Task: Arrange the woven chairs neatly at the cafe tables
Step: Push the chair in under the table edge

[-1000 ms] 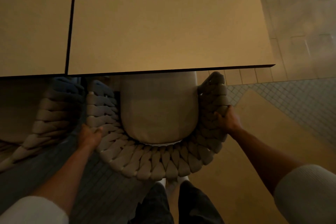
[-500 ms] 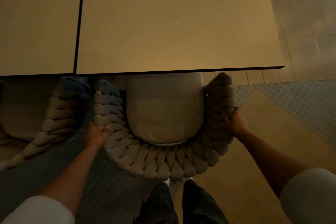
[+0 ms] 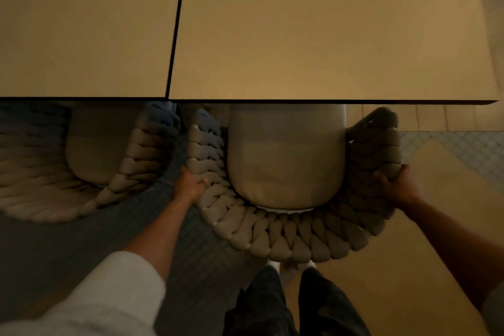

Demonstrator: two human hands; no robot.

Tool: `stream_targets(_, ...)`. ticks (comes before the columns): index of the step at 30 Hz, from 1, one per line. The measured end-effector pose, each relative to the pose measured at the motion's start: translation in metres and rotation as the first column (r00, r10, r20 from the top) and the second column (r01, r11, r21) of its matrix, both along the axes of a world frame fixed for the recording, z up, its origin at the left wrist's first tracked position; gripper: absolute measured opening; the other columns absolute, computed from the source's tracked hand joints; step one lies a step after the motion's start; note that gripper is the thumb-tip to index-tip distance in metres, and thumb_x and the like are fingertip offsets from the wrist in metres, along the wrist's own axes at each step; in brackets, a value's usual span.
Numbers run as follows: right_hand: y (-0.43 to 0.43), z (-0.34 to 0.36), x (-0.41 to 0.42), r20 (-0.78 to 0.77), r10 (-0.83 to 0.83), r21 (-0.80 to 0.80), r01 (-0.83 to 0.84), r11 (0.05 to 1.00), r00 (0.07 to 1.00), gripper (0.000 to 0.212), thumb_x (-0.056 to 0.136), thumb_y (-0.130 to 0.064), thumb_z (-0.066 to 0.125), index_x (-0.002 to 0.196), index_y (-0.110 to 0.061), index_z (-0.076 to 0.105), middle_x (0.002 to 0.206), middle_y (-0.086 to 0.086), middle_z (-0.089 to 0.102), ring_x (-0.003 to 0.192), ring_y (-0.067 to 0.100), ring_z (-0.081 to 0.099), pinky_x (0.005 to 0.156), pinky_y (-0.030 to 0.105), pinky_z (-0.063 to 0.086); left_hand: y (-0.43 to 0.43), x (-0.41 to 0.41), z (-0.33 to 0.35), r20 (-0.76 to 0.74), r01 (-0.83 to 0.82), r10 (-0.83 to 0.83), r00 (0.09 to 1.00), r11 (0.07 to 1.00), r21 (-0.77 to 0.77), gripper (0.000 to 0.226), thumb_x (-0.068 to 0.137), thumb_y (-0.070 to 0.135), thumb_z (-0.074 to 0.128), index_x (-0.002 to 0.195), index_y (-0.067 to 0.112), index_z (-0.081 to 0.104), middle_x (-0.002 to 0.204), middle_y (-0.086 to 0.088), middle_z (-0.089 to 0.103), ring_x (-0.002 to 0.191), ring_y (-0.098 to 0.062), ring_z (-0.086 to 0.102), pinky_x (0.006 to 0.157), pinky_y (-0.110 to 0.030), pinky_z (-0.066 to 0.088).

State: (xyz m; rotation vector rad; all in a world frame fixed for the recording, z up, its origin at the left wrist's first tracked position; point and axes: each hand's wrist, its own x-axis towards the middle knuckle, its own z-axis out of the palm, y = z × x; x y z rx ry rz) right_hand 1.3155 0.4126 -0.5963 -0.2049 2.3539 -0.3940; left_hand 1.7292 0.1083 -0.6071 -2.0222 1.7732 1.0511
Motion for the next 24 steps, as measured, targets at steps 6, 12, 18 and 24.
stream_targets(6, 0.000, 0.004, 0.004, -0.018, 0.025, -0.040, -0.025, 0.999, 1.000, 0.057, 0.090, -0.032, 0.071, 0.131, -0.004, 0.044, 0.119, 0.022, 0.060, 0.111, 0.044, 0.061, 0.087, 0.053, 0.055, -0.003, 0.008, -0.012, -0.005, -0.018, 0.018, 1.000, 1.000, 0.014, 0.078, 0.083, 0.026, 0.081, 0.144, 0.002, 0.038, 0.141, -0.026, 0.053, 0.127, -0.042, 0.055, 0.106, -0.050, 0.046)
stream_targets(12, 0.003, 0.010, 0.008, 0.004, -0.046, -0.056, 0.046, 0.997, 0.999, 0.054, 0.092, -0.023, 0.069, 0.134, -0.001, 0.043, 0.127, 0.021, 0.057, 0.118, 0.040, 0.058, 0.087, 0.045, 0.050, -0.004, 0.003, -0.024, -0.021, 0.037, -0.036, 0.999, 0.999, 0.019, 0.081, 0.082, 0.013, 0.083, 0.146, -0.004, 0.035, 0.148, -0.028, 0.046, 0.133, -0.042, 0.050, 0.111, -0.051, 0.041)
stream_targets(18, 0.004, 0.003, 0.006, -0.002, -0.006, -0.074, 0.006, 0.997, 1.000, 0.062, 0.084, -0.033, 0.072, 0.132, -0.004, 0.047, 0.123, 0.019, 0.060, 0.113, 0.038, 0.061, 0.087, 0.046, 0.055, 0.000, 0.000, -0.016, 0.028, 0.054, -0.054, 0.998, 0.999, 0.002, 0.078, 0.083, 0.014, 0.081, 0.145, -0.008, 0.038, 0.148, -0.029, 0.046, 0.134, -0.041, 0.050, 0.110, -0.045, 0.041)
stream_targets(24, -0.009, 0.023, 0.023, -0.297, 0.287, 0.046, -0.287, 0.957, 0.911, 0.081, 0.088, -0.037, 0.066, 0.150, -0.011, 0.022, 0.146, 0.020, 0.036, 0.133, 0.043, 0.039, 0.107, 0.056, 0.038, 0.023, -0.007, 0.013, 0.047, 0.151, -0.147, 0.988, 0.982, -0.114, 0.089, 0.085, 0.025, 0.078, 0.153, -0.001, 0.027, 0.155, -0.028, 0.033, 0.139, -0.044, 0.039, 0.112, -0.046, 0.036)
